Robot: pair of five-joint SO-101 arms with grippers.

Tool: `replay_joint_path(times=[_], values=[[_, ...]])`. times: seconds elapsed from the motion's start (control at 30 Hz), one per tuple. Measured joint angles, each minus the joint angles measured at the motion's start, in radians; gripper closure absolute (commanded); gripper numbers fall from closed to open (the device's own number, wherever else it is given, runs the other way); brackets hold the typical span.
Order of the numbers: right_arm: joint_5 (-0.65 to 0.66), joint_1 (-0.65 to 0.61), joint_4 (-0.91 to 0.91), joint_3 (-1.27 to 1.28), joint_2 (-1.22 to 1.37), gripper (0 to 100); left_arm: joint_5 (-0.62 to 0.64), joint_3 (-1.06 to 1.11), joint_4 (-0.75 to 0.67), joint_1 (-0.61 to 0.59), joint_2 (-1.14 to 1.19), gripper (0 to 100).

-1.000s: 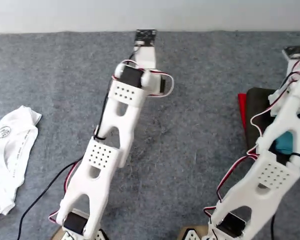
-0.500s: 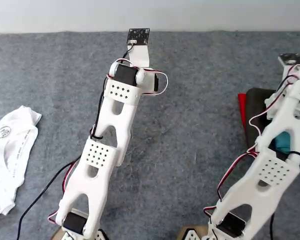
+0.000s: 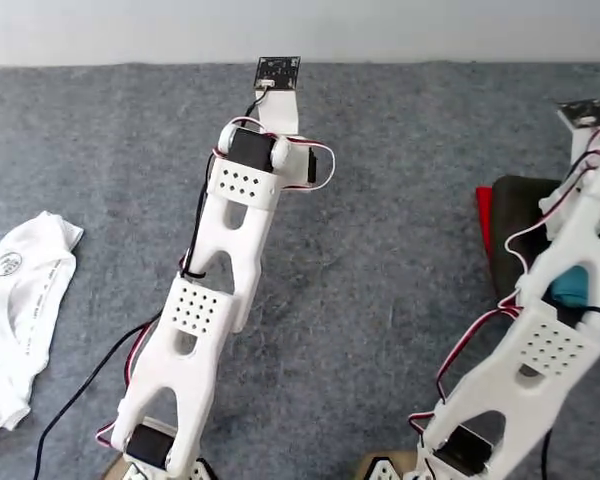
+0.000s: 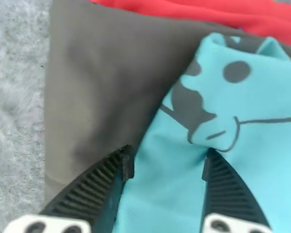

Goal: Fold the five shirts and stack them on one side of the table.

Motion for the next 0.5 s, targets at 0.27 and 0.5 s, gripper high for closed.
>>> replay_joint_path(times=[0.27,0.5], values=[[0.012,0.02,-0.002,0.0,0.0,85.0,0.0,0.0,0.0,0.002,0.0,93],[0.015,0.02,-0.008,0.0,0.0,76.5,0.0,0.0,0.0,0.002,0.0,93]])
